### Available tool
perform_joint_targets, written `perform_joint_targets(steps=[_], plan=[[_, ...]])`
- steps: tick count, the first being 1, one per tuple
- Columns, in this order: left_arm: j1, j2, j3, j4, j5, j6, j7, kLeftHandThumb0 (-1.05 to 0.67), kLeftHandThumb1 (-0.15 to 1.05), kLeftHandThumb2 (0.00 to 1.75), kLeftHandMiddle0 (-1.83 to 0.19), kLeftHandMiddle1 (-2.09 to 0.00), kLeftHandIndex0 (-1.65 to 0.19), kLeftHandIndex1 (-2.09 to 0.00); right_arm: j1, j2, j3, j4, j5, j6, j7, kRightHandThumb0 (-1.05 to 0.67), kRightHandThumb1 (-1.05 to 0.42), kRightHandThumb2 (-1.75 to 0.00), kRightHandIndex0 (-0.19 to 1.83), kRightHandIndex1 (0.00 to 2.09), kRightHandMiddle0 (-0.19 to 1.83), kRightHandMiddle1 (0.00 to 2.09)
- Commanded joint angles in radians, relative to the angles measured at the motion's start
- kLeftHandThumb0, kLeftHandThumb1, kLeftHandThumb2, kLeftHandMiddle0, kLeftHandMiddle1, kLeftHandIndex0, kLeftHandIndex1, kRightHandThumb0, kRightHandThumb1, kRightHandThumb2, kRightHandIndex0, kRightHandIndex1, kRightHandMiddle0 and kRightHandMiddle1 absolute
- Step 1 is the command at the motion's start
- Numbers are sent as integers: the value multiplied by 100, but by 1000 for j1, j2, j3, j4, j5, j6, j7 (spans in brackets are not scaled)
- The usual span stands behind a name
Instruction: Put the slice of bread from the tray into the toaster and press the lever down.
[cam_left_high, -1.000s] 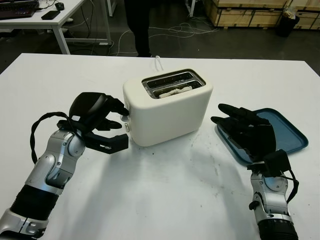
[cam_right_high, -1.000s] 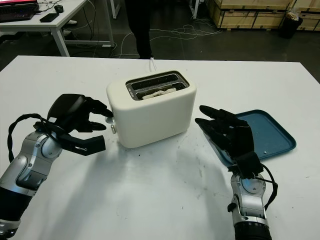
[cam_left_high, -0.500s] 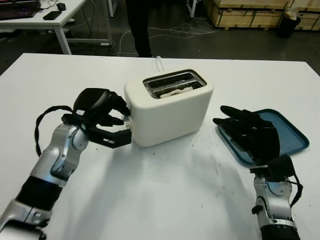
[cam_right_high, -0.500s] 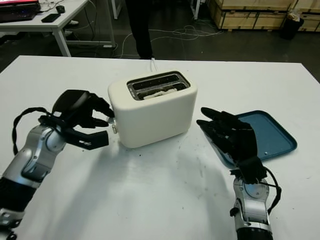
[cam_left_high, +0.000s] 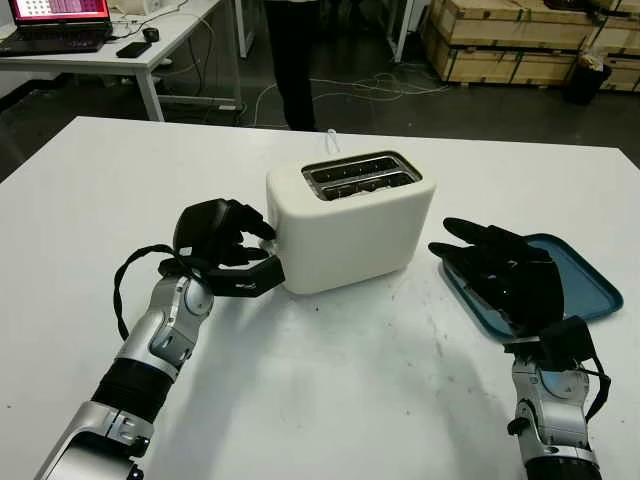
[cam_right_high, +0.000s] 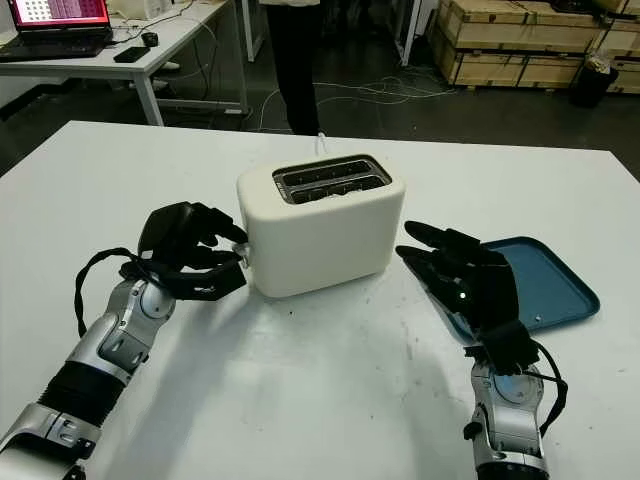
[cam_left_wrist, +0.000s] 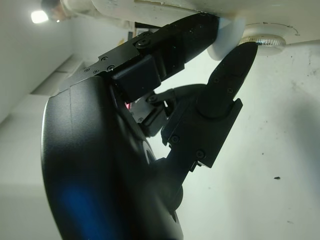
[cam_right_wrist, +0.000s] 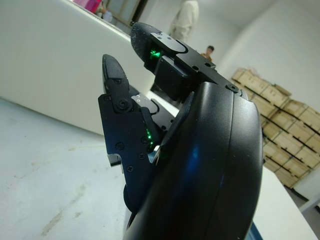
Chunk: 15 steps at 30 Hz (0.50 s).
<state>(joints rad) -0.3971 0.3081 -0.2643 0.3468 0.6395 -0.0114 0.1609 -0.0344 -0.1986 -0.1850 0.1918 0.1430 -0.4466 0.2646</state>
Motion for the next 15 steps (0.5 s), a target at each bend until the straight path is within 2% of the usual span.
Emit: perform_joint_targets(steps=[1, 8, 15], plan=[[97, -144, -201, 177, 9, 0, -152, -28, 84, 0, -100, -68, -121, -1, -26, -7, 2, 0, 19, 18, 8, -20, -92, -9, 106, 1, 93, 0], [89, -123, -196, 164, -6, -2, -161, -26, 84, 0, -106, -54, -122, -1, -25, -1, 1, 7, 15, 0, 7, -20, -92, -10, 106, 1, 93, 0], [92, -116, -208, 134, 12, 14, -157, -29, 83, 0, -110, -52, -122, -1, -13, 2, 0, -6, 27, 12, 11, -20, -92, -9, 106, 1, 94, 0]])
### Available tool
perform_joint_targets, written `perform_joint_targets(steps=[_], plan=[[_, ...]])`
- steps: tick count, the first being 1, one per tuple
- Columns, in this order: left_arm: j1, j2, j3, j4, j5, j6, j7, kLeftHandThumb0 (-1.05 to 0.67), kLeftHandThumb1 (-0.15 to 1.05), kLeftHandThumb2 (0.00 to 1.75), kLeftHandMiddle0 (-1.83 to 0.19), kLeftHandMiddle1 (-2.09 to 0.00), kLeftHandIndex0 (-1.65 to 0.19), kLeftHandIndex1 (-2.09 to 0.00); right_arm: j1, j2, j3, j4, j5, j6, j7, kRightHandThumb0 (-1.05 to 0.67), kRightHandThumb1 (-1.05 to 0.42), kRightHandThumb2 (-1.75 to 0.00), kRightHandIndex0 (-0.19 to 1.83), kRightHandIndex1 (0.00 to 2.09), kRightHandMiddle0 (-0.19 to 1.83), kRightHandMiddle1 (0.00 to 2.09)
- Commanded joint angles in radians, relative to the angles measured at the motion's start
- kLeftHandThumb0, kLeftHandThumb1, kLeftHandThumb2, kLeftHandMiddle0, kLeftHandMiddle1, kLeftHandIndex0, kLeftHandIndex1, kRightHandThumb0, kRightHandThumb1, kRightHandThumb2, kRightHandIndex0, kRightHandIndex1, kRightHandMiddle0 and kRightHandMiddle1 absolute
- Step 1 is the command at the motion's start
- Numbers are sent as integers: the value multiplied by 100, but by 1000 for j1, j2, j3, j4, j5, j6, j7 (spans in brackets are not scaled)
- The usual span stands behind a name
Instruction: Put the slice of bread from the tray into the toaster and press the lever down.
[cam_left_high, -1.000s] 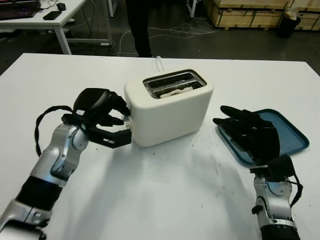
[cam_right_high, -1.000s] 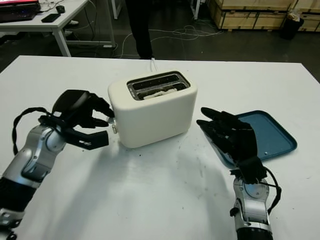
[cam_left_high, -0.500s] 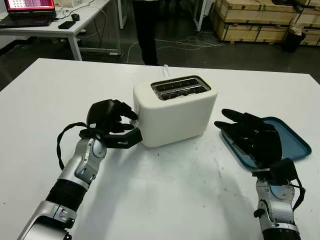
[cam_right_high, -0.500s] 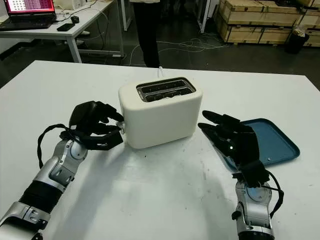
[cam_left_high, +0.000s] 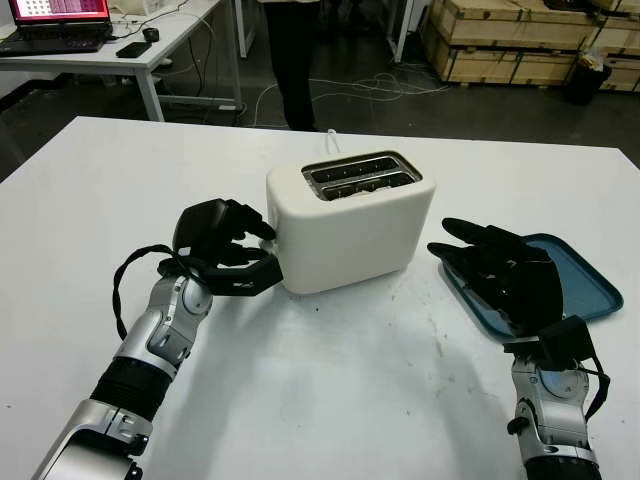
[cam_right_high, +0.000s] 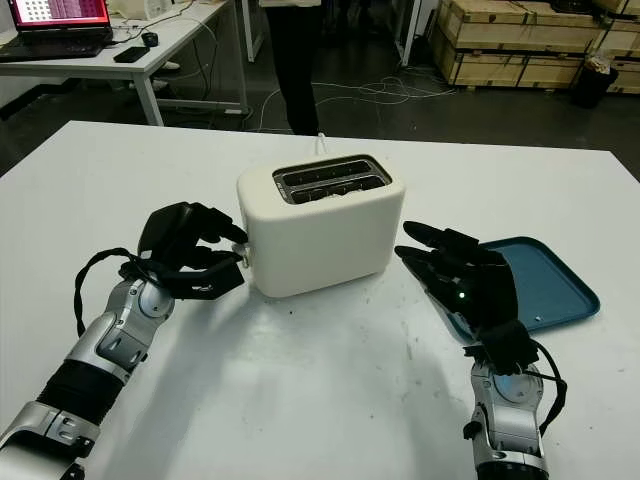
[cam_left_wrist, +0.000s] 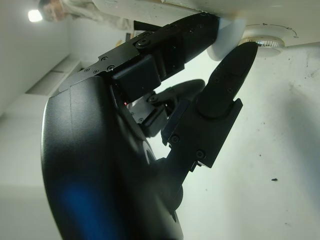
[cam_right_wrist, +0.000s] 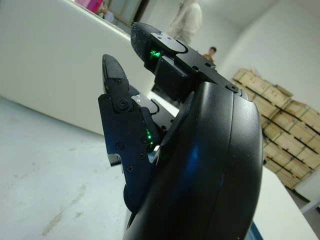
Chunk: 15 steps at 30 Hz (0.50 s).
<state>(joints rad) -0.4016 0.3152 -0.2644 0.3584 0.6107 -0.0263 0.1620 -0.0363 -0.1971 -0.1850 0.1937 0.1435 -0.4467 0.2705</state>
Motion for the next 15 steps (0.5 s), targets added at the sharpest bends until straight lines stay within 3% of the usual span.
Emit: perform_joint_targets(steps=[1, 9, 15], plan=[[99, -122, -210, 117, 41, 23, -154, -28, 82, 0, -114, -54, -122, -1, -8, 1, 0, -13, 24, 13, 3, -21, -92, -10, 106, 1, 94, 0], [132, -131, -243, 7, 66, 63, -164, -29, 78, 0, -109, -87, -126, -1, 32, -1, 2, -57, 14, 22, -2, -21, -92, -10, 106, 1, 94, 0], [222, -174, -328, -181, 64, 84, -195, -31, 74, 0, -103, -121, -128, -2, 93, -8, -2, -114, 21, 48, 3, -23, -92, -9, 106, 1, 94, 0]])
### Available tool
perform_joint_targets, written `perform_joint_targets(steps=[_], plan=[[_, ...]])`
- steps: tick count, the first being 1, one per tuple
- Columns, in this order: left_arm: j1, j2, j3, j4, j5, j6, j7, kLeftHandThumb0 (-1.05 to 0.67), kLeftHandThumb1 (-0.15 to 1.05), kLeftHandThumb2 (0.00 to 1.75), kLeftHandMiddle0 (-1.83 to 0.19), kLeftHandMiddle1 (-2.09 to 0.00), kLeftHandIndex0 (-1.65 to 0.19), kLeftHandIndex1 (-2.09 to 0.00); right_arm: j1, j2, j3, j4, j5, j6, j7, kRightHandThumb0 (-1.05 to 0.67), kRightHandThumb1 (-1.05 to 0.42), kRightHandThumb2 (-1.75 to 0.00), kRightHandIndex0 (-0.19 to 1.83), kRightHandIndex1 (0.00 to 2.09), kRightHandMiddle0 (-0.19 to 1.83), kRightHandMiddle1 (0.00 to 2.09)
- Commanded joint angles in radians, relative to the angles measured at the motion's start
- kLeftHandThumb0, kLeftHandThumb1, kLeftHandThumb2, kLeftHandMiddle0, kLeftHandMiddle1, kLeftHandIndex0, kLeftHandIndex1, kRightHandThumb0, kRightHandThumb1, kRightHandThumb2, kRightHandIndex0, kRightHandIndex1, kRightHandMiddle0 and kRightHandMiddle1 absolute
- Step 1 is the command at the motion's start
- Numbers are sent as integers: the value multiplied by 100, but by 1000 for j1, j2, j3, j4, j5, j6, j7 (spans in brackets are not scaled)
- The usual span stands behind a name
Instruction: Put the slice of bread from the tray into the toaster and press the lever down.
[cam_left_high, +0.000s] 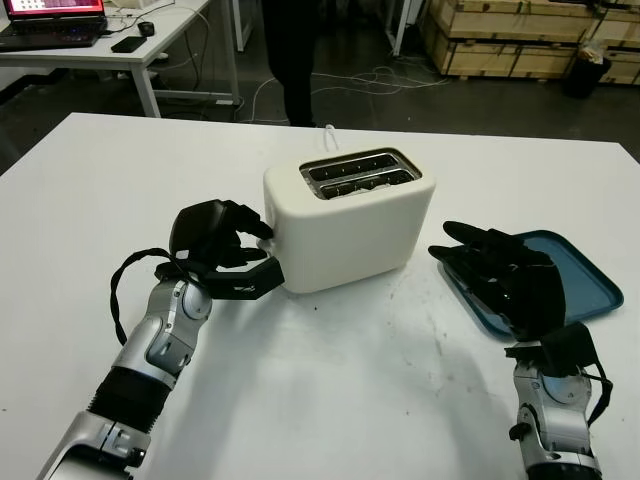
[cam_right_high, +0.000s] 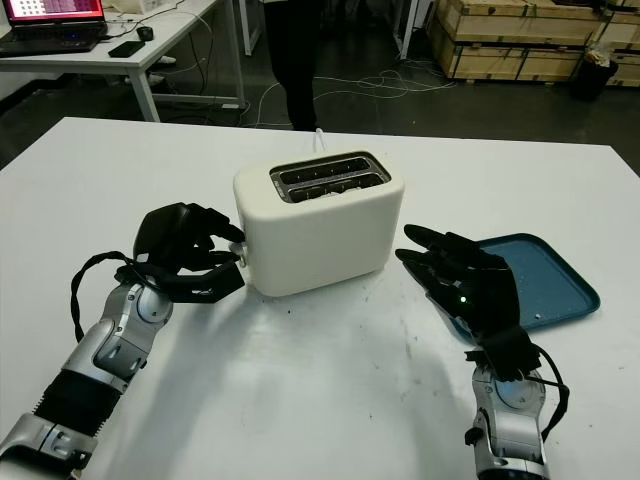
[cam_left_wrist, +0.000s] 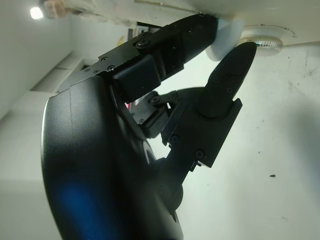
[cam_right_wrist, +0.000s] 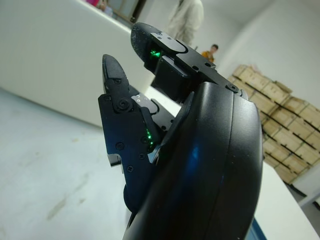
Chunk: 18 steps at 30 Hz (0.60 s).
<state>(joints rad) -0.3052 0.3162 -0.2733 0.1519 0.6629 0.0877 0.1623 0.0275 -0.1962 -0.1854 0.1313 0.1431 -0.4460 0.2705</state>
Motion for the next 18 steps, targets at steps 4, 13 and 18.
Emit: perform_joint_targets(steps=[4, 13, 18], plan=[[119, -259, -353, 325, 64, 49, -189, -24, 78, 0, -99, -101, -126, -1, 49, -21, -8, -56, 20, 54, 6, -23, -92, -10, 105, 0, 94, 0], [116, -280, -357, 392, 109, 79, -190, -25, 80, 0, -97, -73, -122, 0, 4, -20, 7, -21, 21, 82, 14, -24, -92, -10, 103, 0, 96, 0], [116, -266, -349, 366, 110, 58, -196, -28, 79, 0, -100, -72, -124, -1, -24, -19, 10, 1, 18, 73, 18, -23, -92, -10, 104, 1, 95, 0]])
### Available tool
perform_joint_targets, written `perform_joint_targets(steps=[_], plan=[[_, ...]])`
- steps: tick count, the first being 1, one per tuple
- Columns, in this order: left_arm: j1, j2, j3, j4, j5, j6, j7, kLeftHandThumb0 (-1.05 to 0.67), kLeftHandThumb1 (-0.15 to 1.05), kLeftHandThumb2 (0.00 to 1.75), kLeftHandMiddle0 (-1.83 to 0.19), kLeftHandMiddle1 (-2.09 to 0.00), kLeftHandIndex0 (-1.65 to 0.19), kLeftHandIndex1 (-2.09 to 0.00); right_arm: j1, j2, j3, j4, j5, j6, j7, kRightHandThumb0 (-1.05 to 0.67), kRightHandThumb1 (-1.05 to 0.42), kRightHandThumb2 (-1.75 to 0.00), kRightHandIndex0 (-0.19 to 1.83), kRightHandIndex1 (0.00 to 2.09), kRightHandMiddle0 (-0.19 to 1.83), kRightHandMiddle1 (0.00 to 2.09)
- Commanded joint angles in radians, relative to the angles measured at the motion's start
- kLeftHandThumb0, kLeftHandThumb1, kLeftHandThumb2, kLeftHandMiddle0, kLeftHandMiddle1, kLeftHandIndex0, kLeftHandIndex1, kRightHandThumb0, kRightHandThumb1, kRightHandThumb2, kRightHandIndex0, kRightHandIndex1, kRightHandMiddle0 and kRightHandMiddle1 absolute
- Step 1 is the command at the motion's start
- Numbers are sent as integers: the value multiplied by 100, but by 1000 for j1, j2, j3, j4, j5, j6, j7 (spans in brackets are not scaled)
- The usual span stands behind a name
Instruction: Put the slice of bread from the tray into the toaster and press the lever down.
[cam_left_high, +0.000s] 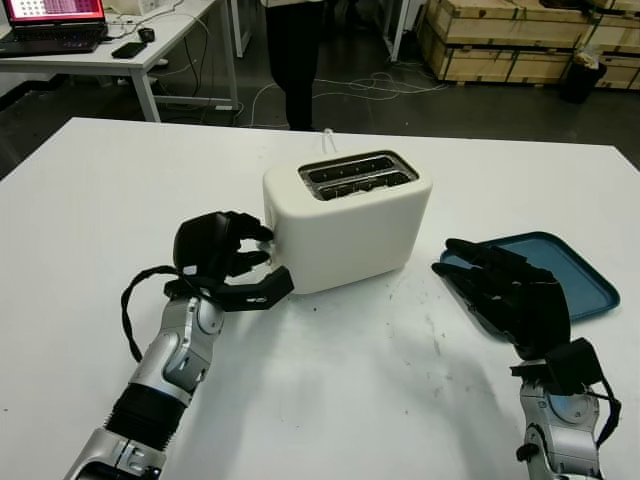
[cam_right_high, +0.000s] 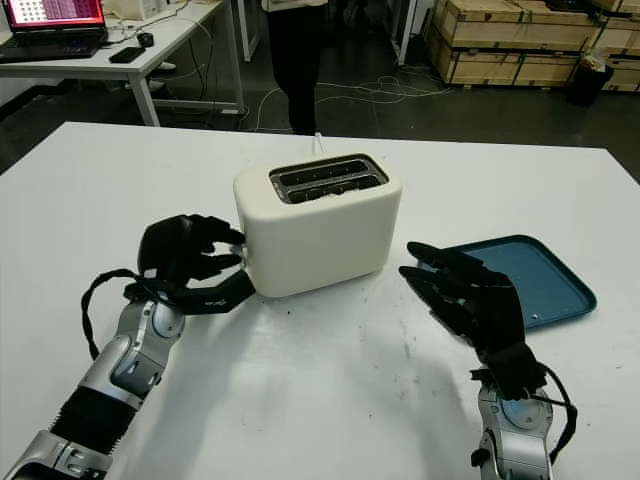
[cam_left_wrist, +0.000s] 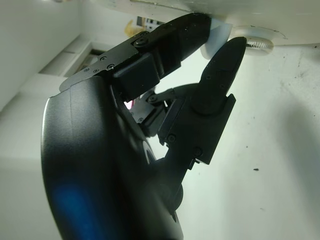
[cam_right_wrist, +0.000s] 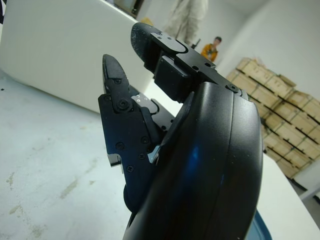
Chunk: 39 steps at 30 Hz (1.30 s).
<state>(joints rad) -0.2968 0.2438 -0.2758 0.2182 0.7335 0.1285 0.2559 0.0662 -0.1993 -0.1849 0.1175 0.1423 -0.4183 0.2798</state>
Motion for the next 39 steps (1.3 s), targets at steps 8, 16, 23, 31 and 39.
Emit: perform_joint_targets(steps=[8, 16, 23, 31, 39], plan=[[62, -136, -300, 228, 15, -35, -298, -31, 81, 1, -103, -74, -124, -1, -85, -11, 9, 34, 11, 35, 7, -24, -92, -10, 106, 1, 96, 0], [48, -81, -251, -6, -34, -11, -331, -21, 78, 0, -98, -114, -126, -2, -75, -13, 6, 24, 12, 33, 8, -24, -92, -10, 106, 1, 95, 0], [81, -185, -329, 410, 33, 35, -341, -18, 78, 0, -98, -44, -118, -1, -99, -36, -2, 46, 10, 41, 17, -26, -92, -10, 107, 2, 95, 0], [47, -165, -306, 356, 7, 48, -397, -21, 83, 1, -97, -38, -115, 0, -133, -23, 10, 76, -10, 34, 11, -23, -92, -10, 107, 2, 95, 0], [53, -66, -242, 114, -28, 13, -353, -25, 81, 0, -105, -67, -122, -2, -143, -17, 4, 78, 1, 37, 9, -23, -92, -10, 107, 2, 95, 0]])
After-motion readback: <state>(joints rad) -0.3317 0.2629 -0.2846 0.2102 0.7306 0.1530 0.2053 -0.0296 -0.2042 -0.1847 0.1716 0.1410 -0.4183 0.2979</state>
